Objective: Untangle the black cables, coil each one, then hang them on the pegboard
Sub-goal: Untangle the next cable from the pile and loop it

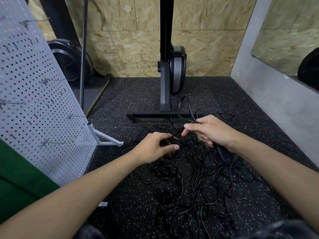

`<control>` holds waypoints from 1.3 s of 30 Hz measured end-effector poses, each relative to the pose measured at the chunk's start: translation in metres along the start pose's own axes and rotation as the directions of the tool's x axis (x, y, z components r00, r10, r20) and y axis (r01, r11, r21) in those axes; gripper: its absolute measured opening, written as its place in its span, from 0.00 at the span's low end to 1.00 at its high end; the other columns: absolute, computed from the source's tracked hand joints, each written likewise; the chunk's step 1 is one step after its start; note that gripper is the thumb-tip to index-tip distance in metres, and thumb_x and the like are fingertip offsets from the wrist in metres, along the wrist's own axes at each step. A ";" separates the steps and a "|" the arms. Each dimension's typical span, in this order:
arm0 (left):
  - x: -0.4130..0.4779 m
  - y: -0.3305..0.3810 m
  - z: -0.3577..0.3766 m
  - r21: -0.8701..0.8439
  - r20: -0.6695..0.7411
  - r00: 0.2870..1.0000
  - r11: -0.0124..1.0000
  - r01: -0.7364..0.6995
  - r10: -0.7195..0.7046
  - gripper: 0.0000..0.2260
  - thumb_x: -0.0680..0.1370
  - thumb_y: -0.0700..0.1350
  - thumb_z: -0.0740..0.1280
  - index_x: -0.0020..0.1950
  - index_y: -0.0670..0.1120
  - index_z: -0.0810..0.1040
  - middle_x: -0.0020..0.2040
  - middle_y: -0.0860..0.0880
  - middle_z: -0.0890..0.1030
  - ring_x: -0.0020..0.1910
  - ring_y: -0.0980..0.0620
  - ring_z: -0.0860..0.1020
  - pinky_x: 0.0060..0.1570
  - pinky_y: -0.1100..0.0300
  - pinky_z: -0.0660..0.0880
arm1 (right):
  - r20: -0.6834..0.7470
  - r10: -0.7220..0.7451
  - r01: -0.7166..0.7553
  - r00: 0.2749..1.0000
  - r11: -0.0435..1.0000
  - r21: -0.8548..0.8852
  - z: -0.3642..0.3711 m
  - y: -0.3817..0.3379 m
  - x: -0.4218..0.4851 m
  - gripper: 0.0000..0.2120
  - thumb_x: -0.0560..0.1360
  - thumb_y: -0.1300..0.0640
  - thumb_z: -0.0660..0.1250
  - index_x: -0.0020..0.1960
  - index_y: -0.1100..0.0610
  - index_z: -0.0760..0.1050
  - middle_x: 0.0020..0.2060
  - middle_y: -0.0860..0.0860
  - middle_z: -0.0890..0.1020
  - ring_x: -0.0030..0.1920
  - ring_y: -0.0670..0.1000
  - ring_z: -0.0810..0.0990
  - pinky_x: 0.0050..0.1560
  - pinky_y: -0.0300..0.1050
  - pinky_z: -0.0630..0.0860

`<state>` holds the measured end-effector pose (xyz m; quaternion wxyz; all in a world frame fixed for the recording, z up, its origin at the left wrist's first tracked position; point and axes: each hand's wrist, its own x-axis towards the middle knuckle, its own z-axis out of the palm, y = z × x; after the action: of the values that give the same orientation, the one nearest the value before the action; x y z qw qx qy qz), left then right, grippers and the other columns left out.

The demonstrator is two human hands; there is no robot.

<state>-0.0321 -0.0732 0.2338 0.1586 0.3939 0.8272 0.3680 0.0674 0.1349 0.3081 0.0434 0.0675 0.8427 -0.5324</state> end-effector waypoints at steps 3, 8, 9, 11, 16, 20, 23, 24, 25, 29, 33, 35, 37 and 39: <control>0.000 -0.004 -0.001 0.082 -0.034 0.999 0.997 0.013 -0.010 0.10 0.83 0.53 0.68 0.56 0.48 0.85 0.43 0.52 0.87 0.40 0.58 0.83 0.41 0.63 0.77 | -0.130 0.037 -0.042 0.991 0.999 -0.032 -0.001 0.009 0.004 0.15 0.84 0.51 0.66 0.47 0.58 0.86 0.23 0.51 0.66 0.23 0.50 0.64 0.28 0.42 0.67; -0.006 -0.014 -0.011 0.103 -0.130 0.990 0.994 -0.035 0.048 0.06 0.85 0.47 0.66 0.53 0.51 0.84 0.43 0.59 0.85 0.43 0.63 0.82 0.43 0.67 0.73 | -0.406 0.151 -0.174 0.901 0.985 -0.019 -0.016 0.026 0.015 0.15 0.83 0.50 0.66 0.43 0.55 0.86 0.21 0.47 0.68 0.23 0.50 0.68 0.33 0.45 0.69; -0.006 -0.017 -0.013 0.103 -0.132 0.989 0.994 -0.046 0.060 0.07 0.85 0.46 0.67 0.57 0.52 0.84 0.46 0.61 0.85 0.46 0.66 0.81 0.46 0.69 0.73 | -0.436 0.160 -0.191 0.885 0.981 -0.026 -0.018 0.028 0.015 0.15 0.83 0.50 0.66 0.43 0.55 0.86 0.20 0.46 0.69 0.23 0.50 0.69 0.33 0.44 0.69; -0.007 -0.021 -0.015 0.141 -0.083 0.990 0.985 -0.104 0.116 0.13 0.84 0.44 0.67 0.68 0.54 0.82 0.54 0.61 0.84 0.53 0.68 0.80 0.53 0.73 0.73 | -0.485 0.165 -0.215 0.859 0.975 -0.049 -0.019 0.030 0.015 0.15 0.83 0.49 0.66 0.43 0.53 0.86 0.20 0.46 0.70 0.25 0.50 0.71 0.35 0.44 0.70; -0.005 -0.028 -0.014 0.219 0.095 0.981 0.958 -0.186 0.169 0.14 0.81 0.36 0.70 0.65 0.49 0.85 0.62 0.52 0.83 0.62 0.58 0.79 0.68 0.59 0.74 | -0.633 0.132 -0.236 0.763 0.968 -0.082 -0.031 0.033 0.013 0.15 0.84 0.50 0.64 0.45 0.53 0.86 0.30 0.53 0.78 0.29 0.52 0.74 0.35 0.46 0.71; -0.004 -0.030 -0.012 0.441 0.318 0.947 0.892 -0.103 -0.048 0.30 0.81 0.31 0.63 0.74 0.60 0.75 0.80 0.53 0.67 0.77 0.50 0.68 0.78 0.51 0.66 | -0.509 0.021 -0.088 0.861 0.990 -0.108 -0.030 0.028 0.007 0.14 0.84 0.48 0.65 0.45 0.50 0.85 0.25 0.49 0.72 0.26 0.49 0.70 0.31 0.44 0.70; -0.004 -0.041 -0.006 0.535 0.385 0.886 0.845 0.016 -0.260 0.33 0.81 0.37 0.65 0.82 0.60 0.63 0.82 0.50 0.65 0.68 0.46 0.78 0.67 0.45 0.77 | -0.349 -0.083 0.044 0.933 0.992 -0.118 -0.022 0.023 0.004 0.14 0.84 0.46 0.64 0.48 0.51 0.85 0.24 0.47 0.70 0.25 0.48 0.69 0.33 0.44 0.71; -0.004 -0.041 -0.004 0.502 0.356 0.895 0.863 0.059 -0.268 0.33 0.81 0.40 0.67 0.83 0.59 0.61 0.81 0.49 0.67 0.65 0.47 0.80 0.67 0.45 0.77 | -0.304 -0.092 0.064 0.948 0.993 -0.101 -0.020 0.020 0.004 0.15 0.84 0.46 0.64 0.49 0.51 0.85 0.24 0.46 0.69 0.25 0.48 0.69 0.33 0.43 0.71; -0.004 -0.038 -0.003 0.427 0.284 0.931 0.900 0.090 -0.228 0.33 0.82 0.44 0.69 0.84 0.57 0.59 0.80 0.49 0.68 0.65 0.48 0.79 0.70 0.48 0.76 | -0.252 -0.088 0.071 0.964 0.995 -0.075 -0.018 0.017 0.004 0.15 0.84 0.46 0.64 0.50 0.52 0.85 0.24 0.46 0.69 0.26 0.47 0.69 0.32 0.41 0.71; -0.001 -0.011 -0.010 0.010 -0.153 0.987 0.999 0.045 -0.043 0.38 0.79 0.60 0.72 0.84 0.58 0.57 0.75 0.56 0.72 0.71 0.57 0.73 0.70 0.55 0.71 | -0.024 -0.060 0.059 0.998 0.998 -0.038 -0.007 0.011 0.004 0.16 0.85 0.45 0.61 0.56 0.54 0.83 0.27 0.44 0.68 0.28 0.45 0.68 0.33 0.39 0.71; -0.004 0.007 -0.002 -0.068 -0.035 0.998 0.996 -0.056 0.053 0.29 0.81 0.59 0.69 0.80 0.62 0.63 0.75 0.58 0.73 0.73 0.62 0.71 0.71 0.61 0.68 | 0.108 -0.088 0.085 0.990 0.996 0.027 0.001 0.005 0.003 0.16 0.86 0.48 0.60 0.60 0.58 0.80 0.28 0.45 0.68 0.28 0.46 0.68 0.32 0.39 0.71; -0.003 0.012 0.001 -0.051 -0.085 0.991 0.993 -0.111 0.106 0.16 0.83 0.53 0.69 0.71 0.56 0.74 0.64 0.59 0.81 0.63 0.66 0.76 0.63 0.66 0.72 | 0.178 -0.096 0.092 0.979 0.995 0.025 0.004 0.003 0.001 0.16 0.86 0.49 0.61 0.61 0.60 0.80 0.29 0.45 0.68 0.29 0.46 0.68 0.33 0.39 0.71; 0.000 0.013 -0.003 -0.009 -0.213 0.969 0.991 -0.130 0.126 0.05 0.84 0.50 0.69 0.56 0.50 0.80 0.48 0.56 0.85 0.46 0.63 0.80 0.48 0.63 0.75 | 0.234 -0.068 0.063 0.970 0.998 0.029 0.006 0.004 0.000 0.16 0.85 0.50 0.62 0.62 0.61 0.78 0.30 0.45 0.68 0.30 0.45 0.69 0.34 0.40 0.72; 0.000 0.008 -0.009 0.055 -0.296 0.945 0.990 -0.132 0.142 0.07 0.83 0.49 0.69 0.50 0.47 0.81 0.41 0.54 0.84 0.40 0.58 0.80 0.42 0.61 0.74 | 0.239 -0.015 0.015 0.971 1.000 0.005 0.005 0.005 0.000 0.16 0.85 0.49 0.62 0.62 0.61 0.77 0.32 0.45 0.70 0.32 0.46 0.70 0.36 0.41 0.73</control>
<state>-0.0328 -0.0741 0.2460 -0.0011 0.3930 0.8184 0.4193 0.0684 0.1328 0.3013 0.1406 -0.0034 0.8309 -0.5383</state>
